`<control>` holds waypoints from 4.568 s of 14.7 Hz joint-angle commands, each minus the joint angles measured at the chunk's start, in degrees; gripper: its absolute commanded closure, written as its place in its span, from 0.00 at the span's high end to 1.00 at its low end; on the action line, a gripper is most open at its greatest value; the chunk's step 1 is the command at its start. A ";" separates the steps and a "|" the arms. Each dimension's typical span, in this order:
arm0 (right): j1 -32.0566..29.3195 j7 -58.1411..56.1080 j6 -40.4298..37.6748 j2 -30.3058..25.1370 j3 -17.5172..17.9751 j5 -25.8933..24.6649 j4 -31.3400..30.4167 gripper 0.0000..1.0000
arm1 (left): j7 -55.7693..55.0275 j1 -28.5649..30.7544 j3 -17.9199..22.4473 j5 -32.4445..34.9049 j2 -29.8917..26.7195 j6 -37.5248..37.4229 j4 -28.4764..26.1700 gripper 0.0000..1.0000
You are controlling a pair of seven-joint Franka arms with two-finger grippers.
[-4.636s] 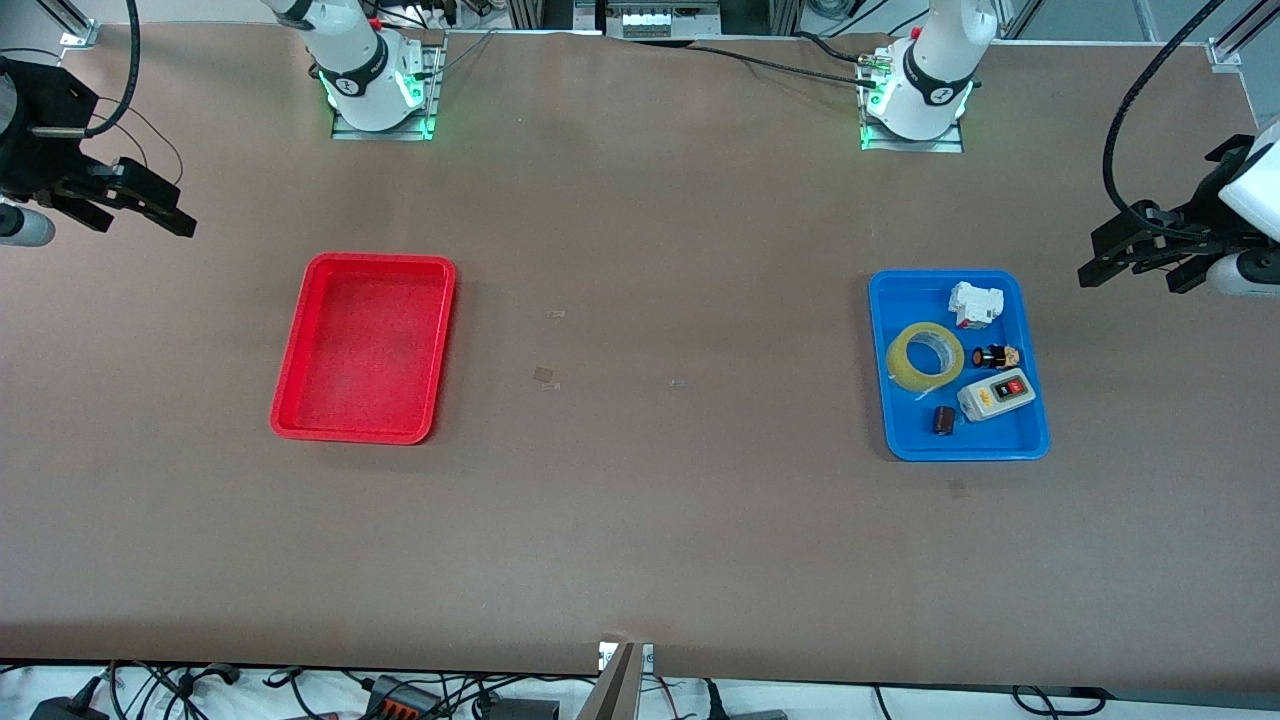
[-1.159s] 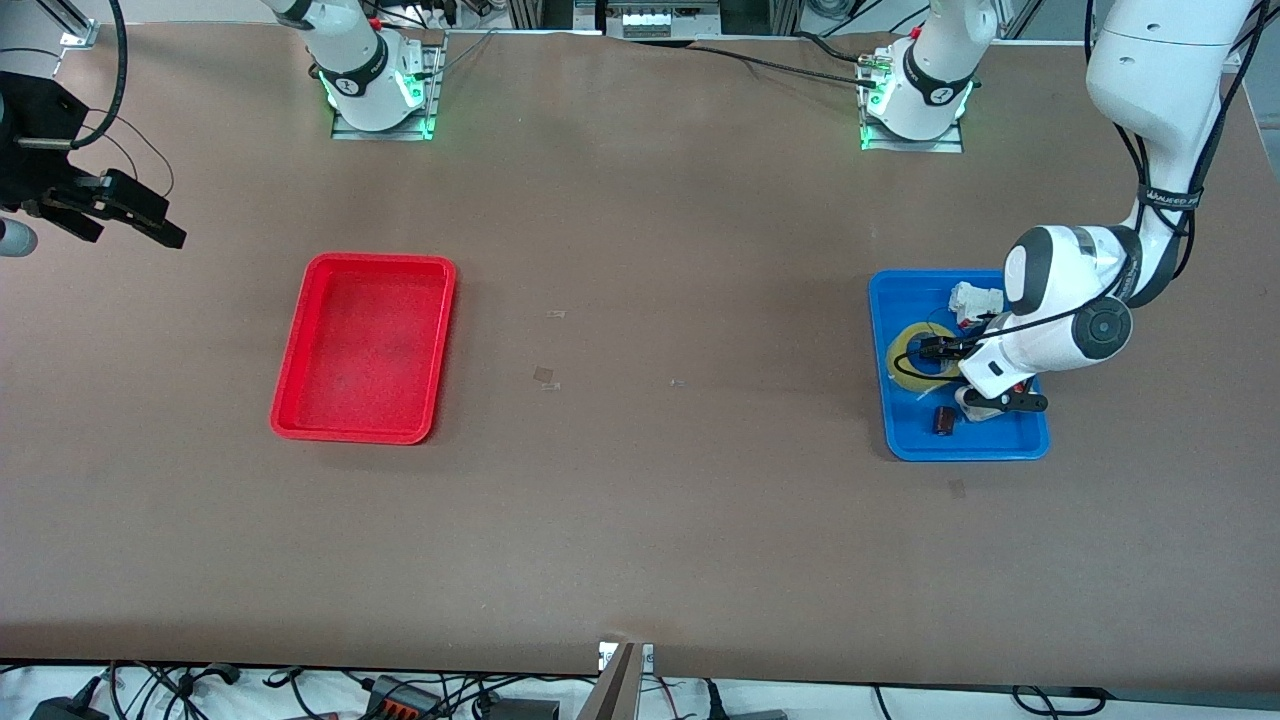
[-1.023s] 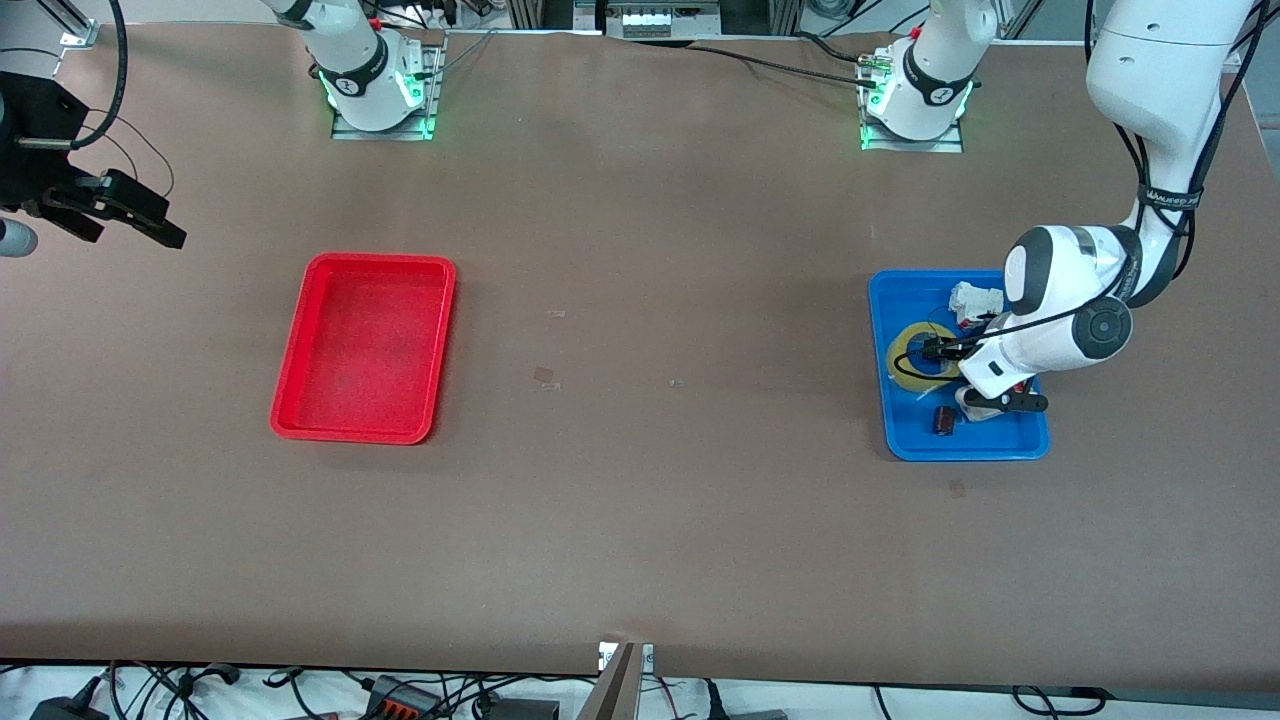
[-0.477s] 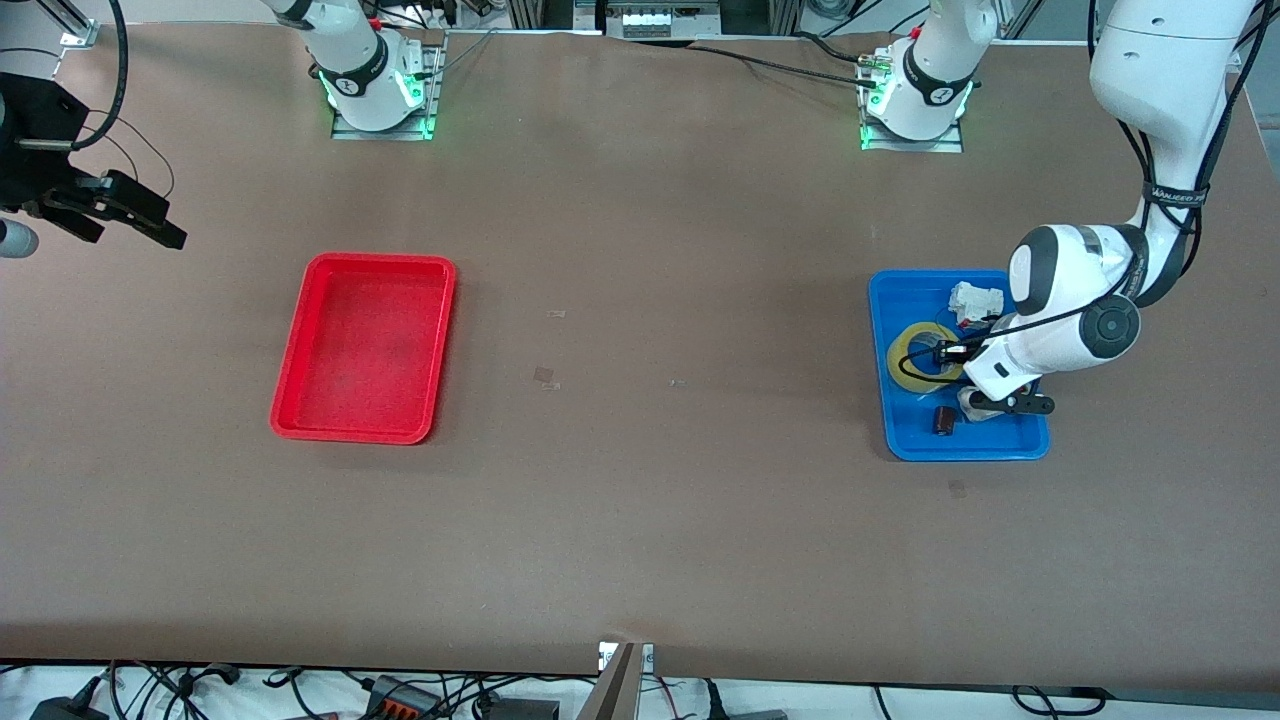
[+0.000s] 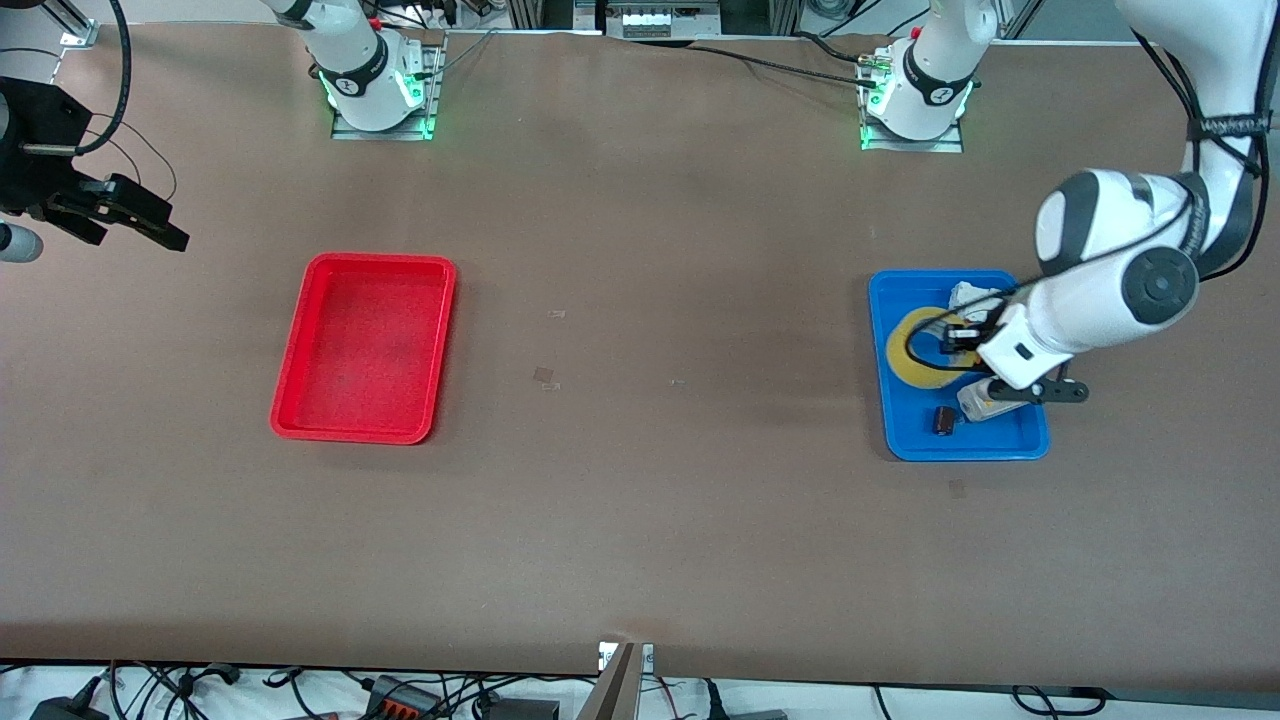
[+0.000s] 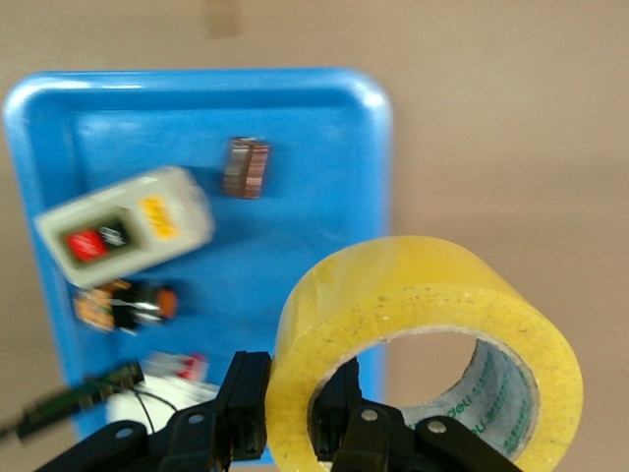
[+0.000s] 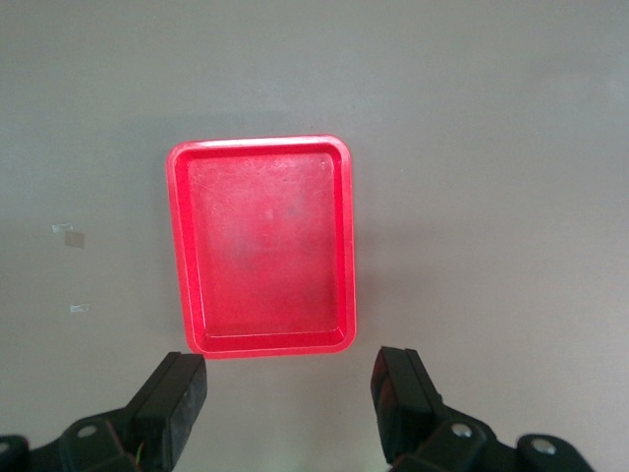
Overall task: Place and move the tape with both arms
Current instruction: 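Lift the tape roll with the left gripper and carry it toward the red tray, then set the tape on the table and open the left gripper, then grasp the tape with the right gripper while the left gripper withdraws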
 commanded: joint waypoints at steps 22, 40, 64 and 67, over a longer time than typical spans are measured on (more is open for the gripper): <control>-0.88 -0.90 1.40 1.61 0.13 -0.15 -0.32 0.99 | -67.28 -34.28 -11.97 16.68 37.70 12.43 32.74 0.18; 16.76 10.60 8.32 9.07 0.66 0.55 -0.23 0.99 | -61.60 -21.65 -11.44 16.07 19.70 -14.87 35.21 1.00; 36.29 31.62 41.29 36.32 0.57 -0.41 -7.35 0.98 | 11.11 -8.89 18.97 -2.57 -14.06 -36.50 27.03 1.00; 36.38 31.62 43.15 37.38 0.57 -0.41 -7.35 0.98 | 13.23 -9.32 18.62 -2.57 -13.36 -36.35 27.48 1.00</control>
